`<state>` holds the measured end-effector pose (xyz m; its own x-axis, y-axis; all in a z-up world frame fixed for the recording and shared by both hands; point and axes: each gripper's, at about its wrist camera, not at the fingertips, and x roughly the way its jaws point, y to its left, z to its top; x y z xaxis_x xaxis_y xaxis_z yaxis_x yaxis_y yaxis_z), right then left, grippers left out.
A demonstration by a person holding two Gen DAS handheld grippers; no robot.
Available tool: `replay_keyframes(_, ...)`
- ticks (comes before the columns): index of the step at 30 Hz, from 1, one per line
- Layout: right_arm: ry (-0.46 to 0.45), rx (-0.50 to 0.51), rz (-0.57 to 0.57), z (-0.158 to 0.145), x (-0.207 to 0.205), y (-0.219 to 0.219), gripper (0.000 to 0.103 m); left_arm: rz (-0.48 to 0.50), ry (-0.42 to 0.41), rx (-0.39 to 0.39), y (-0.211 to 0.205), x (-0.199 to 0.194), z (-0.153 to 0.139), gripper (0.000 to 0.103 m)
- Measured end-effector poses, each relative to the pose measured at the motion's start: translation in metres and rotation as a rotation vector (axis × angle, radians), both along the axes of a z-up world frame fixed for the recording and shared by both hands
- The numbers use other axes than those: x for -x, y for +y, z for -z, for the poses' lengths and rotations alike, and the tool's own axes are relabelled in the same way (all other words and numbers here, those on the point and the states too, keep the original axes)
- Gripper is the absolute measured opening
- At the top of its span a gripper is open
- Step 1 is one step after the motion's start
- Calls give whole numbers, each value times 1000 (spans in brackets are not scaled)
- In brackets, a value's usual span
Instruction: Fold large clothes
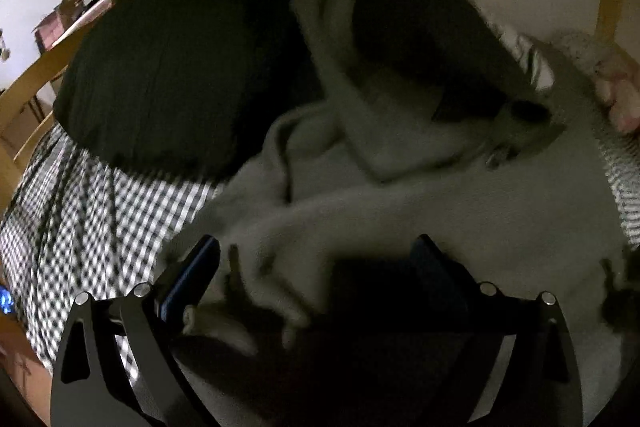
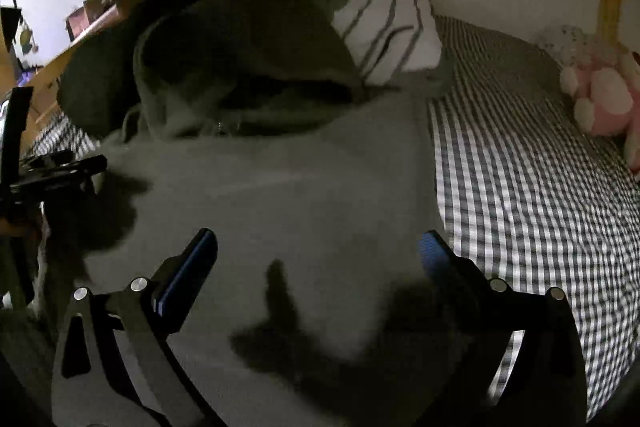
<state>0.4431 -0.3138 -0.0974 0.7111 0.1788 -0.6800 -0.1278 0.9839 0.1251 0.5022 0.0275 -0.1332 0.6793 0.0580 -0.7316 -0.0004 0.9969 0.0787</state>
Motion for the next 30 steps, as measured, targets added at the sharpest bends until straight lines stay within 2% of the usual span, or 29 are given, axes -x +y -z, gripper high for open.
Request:
replay_keyframes(3,-25,1,-11,-7,-20,2,99,40,-27,-19,-11,-18,-16,95)
replay_keyframes(11,-78,39,-49,-23,-94,7,99,162,-102,-141,-55,-75,-46,95)
replay_keyframes(16,-86,68,-53,-18,-137,10,99,199,-108,-223,-68,-118,-47,95)
replay_keyframes(21,-68,98,-55,-1,-177,16,99,217,-105,-241,-69,-156,-44,95)
replay_keyframes(24,-49,122,-57,8,-199,23,99,239,-73,-267,-73,-178,-36,95)
replay_keyframes(26,-19,164,-69,18,-214,31,94,251,-55,-308,-77,-193,-30,95)
replay_keyframes(28,23,223,-85,29,-229,40,78,246,-30,-321,-79,-203,-26,95)
replay_keyframes(30,53,216,-104,36,-239,44,67,239,-21,-299,-77,-209,-28,95)
